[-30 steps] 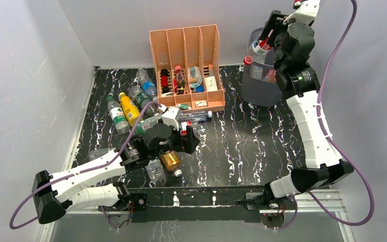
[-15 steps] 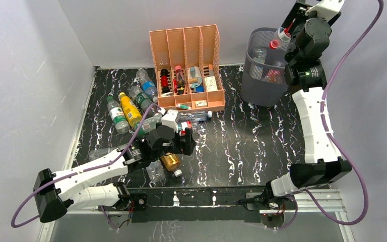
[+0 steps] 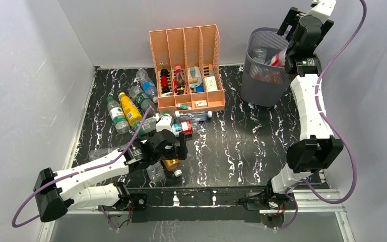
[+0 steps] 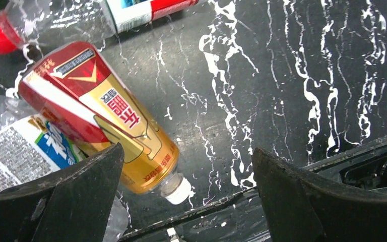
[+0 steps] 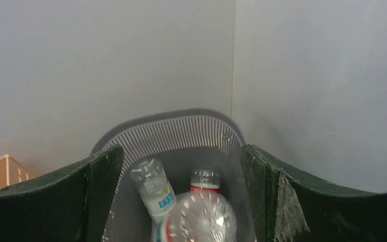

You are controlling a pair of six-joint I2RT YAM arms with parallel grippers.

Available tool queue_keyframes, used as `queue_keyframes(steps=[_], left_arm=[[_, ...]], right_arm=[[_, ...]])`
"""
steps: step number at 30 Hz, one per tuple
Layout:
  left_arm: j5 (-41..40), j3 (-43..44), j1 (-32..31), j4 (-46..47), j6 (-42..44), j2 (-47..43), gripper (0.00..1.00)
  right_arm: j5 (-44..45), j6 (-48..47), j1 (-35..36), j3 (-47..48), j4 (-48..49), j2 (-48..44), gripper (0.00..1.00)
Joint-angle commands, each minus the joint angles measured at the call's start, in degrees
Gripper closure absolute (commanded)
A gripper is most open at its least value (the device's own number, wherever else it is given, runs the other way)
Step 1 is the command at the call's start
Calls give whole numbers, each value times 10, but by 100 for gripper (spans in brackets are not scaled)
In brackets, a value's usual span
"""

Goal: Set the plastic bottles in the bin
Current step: Place the plastic bottle in the trash bin.

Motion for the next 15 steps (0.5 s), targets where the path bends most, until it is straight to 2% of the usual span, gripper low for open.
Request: queue_keyframes(steps=[1, 8, 15], left_arm=[[-14, -9, -1, -46, -39, -2, 2], [-7, -17, -2, -35, -62, 18, 2], [-4, -17, -1, -24, -73, 51, 2]], right_arm=[[-30, 21, -7, 43, -15, -3, 2], [-108, 61, -7, 47, -39, -40, 2], [-260, 123, -6, 20, -73, -87, 2]])
